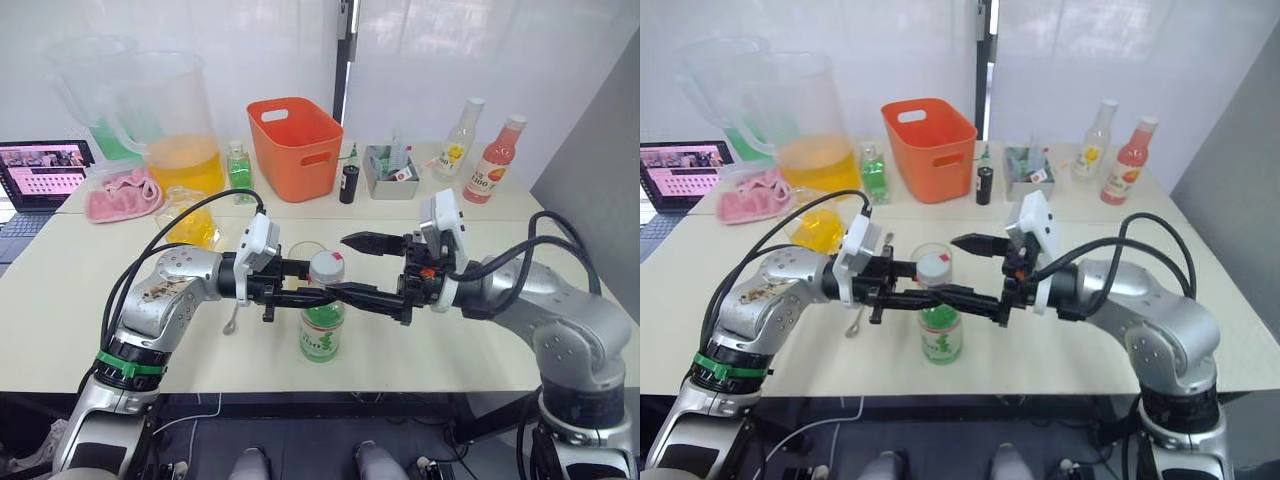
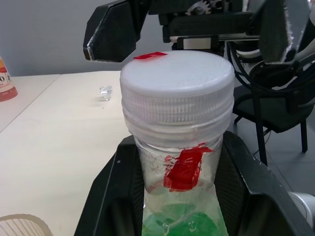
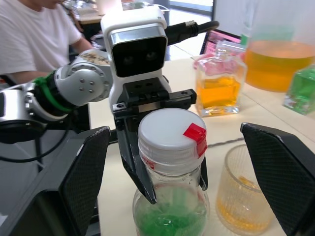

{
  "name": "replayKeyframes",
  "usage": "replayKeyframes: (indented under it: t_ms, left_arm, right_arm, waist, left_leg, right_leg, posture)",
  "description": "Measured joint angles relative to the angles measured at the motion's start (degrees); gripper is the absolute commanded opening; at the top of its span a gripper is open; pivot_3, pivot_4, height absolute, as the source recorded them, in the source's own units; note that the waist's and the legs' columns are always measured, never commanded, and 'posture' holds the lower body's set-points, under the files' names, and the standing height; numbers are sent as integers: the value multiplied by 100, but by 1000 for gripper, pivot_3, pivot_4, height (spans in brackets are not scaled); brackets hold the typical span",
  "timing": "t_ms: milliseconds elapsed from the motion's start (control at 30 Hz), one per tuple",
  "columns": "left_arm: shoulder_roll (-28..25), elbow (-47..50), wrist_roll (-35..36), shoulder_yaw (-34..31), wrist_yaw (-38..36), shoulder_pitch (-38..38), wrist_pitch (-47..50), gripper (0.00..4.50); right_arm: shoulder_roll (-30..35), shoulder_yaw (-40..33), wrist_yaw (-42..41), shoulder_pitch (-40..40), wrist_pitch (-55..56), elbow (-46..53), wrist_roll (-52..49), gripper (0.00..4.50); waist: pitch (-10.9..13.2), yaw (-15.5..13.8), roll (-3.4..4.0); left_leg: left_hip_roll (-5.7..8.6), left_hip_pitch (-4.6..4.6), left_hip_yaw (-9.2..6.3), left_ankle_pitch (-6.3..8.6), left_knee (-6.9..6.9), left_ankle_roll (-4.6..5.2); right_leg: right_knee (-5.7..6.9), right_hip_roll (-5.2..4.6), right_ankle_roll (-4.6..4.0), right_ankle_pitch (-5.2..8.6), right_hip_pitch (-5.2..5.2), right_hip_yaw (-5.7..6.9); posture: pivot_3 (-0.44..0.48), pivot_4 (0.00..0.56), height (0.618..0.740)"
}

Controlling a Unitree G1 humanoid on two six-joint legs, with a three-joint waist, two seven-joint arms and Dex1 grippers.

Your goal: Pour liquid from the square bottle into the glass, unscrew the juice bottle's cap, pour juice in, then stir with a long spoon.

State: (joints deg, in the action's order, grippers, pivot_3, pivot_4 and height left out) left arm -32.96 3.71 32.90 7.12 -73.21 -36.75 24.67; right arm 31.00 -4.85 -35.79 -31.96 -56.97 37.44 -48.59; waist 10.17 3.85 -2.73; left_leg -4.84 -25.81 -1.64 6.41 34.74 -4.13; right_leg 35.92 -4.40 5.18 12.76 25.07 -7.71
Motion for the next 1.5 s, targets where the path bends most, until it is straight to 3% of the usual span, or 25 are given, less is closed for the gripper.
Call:
replayKeyframes:
  t_ms: [267,567,800,1000,1133,1233,1500]
  left_arm:
    - [133,-212,-81,91,-83,-180,-54,1408]
    - [172,-232,-130,92,-92,-206,-54,1408]
    - [174,-205,-165,96,-91,-206,-79,1408]
    - [159,-66,-207,124,-88,-182,-77,1408]
    - [100,205,-245,163,8,-121,-41,1408]
    - [8,430,-231,131,134,-35,66,1408]
    - [-146,688,-136,39,366,141,201,1408]
  right_arm:
    - [-58,183,819,61,-73,293,11,4484]
    - [-51,440,1069,35,-74,278,-6,1756]
    - [165,462,762,-136,-73,89,-167,1713]
    - [592,651,-89,-363,274,-322,-38,1713]
    - [1055,1048,-1435,-842,880,-1067,295,1713]
    - [1071,1433,-2518,-1262,1541,-1886,672,1713]
    - [580,2018,-4432,-2211,2774,-3758,1446,1713]
  waist:
    - [0,-17,0]
    - [0,-34,0]
    - [0,-33,0]
    - [0,-35,0]
    - [1,-22,1]
    - [1,4,1]
    - [1,22,1]
  left_leg:
    - [0,-2,0,-1,-2,2]
    - [0,-3,0,-1,-1,2]
    - [0,-5,0,-1,-4,2]
    - [0,-7,0,-1,-5,2]
    - [-1,-8,1,-1,-4,1]
    - [0,-8,0,-1,-7,2]
    - [-2,-7,-1,-2,-8,3]
  right_leg:
    - [-9,-1,-1,-1,-3,0]
    - [-11,-2,-1,-1,-3,0]
    - [-12,-1,-1,-1,-1,1]
    - [-15,-2,-1,0,0,2]
    - [-19,-2,-1,0,0,3]
    - [-18,-1,0,0,2,4]
    - [-9,2,2,0,5,6]
  posture:
    - [0,150,722]
    - [0,150,722]
    - [0,150,722]
    - [0,150,722]
    - [0,150,722]
    - [0,150,722]
    - [0,150,722]
